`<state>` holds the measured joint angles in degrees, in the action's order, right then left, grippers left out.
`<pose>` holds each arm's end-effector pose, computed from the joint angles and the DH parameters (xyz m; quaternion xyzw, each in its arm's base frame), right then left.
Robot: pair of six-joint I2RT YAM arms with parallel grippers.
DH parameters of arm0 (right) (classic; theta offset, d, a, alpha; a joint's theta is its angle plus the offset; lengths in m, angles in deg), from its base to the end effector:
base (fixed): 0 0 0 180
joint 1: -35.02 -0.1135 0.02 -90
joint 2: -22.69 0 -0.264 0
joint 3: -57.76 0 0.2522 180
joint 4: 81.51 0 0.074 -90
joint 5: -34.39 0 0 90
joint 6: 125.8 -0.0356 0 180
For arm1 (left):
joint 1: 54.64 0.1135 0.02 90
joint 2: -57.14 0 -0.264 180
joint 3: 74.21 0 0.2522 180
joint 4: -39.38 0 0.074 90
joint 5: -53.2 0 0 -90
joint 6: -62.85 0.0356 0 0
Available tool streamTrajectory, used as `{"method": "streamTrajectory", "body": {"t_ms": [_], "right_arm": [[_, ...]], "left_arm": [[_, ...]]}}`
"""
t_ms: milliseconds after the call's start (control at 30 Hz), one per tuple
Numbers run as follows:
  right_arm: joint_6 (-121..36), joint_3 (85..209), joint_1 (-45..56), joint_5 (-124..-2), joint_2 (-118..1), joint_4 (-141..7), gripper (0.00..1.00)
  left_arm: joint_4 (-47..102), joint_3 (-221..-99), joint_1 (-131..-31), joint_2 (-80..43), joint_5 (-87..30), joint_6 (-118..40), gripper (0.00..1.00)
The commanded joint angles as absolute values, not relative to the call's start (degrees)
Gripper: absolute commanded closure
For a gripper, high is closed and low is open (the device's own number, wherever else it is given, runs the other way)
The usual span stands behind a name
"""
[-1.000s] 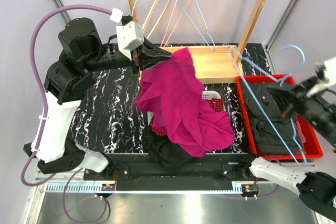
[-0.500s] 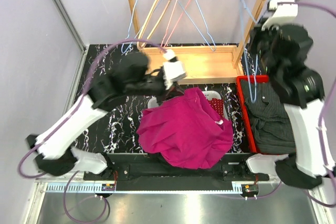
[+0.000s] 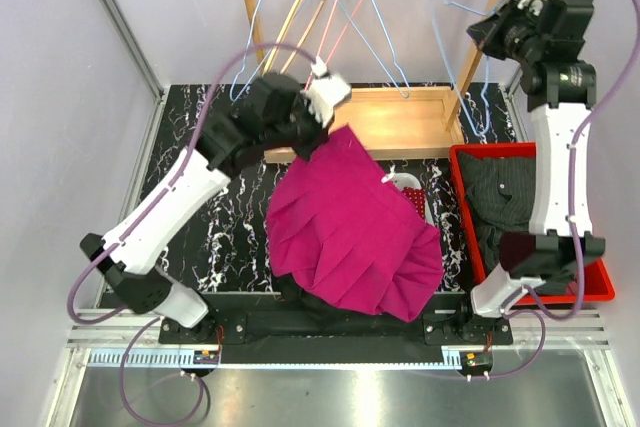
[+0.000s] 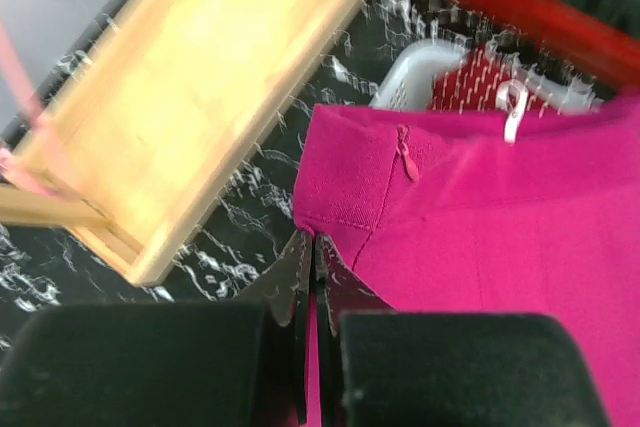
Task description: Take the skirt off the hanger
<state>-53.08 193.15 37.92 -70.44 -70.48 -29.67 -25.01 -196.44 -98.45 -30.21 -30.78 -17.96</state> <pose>0.3283 -0.0075 0.5285 0.0507 0.7604 0.1779 0.6226 0.2210 -0.2172 0.4676 0.4086 0.7602 -0.1930 0.4667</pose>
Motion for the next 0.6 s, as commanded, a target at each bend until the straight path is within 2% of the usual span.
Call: {"method": "streamTrajectory", "body": {"t_ms": [0, 67, 233, 567], "right_arm": [[-57.16, 205.08, 37.4, -81.53, -75.38, -33.3, 1.0], [-57.34, 209.49, 37.4, -82.32, -79.16, -31.9, 1.0], [-58.92, 219.88, 37.31, -84.26, -86.19, -30.58, 1.0], [-55.58, 226.03, 35.37, -81.28, -93.05, -29.7, 1.0]], "left_arm": [[-13.94, -175.59, -101.3, -23.47, -30.73, -13.99, 1.0], [-11.21, -166.69, -104.9, -20.4, -32.14, -10.29, 1.0], [-9.71, -158.3, -108.87, -21.17, -31.88, -11.6, 1.0], [-5.76, -154.07, -113.26, -29.86, -34.43, -10.98, 1.0]]}}
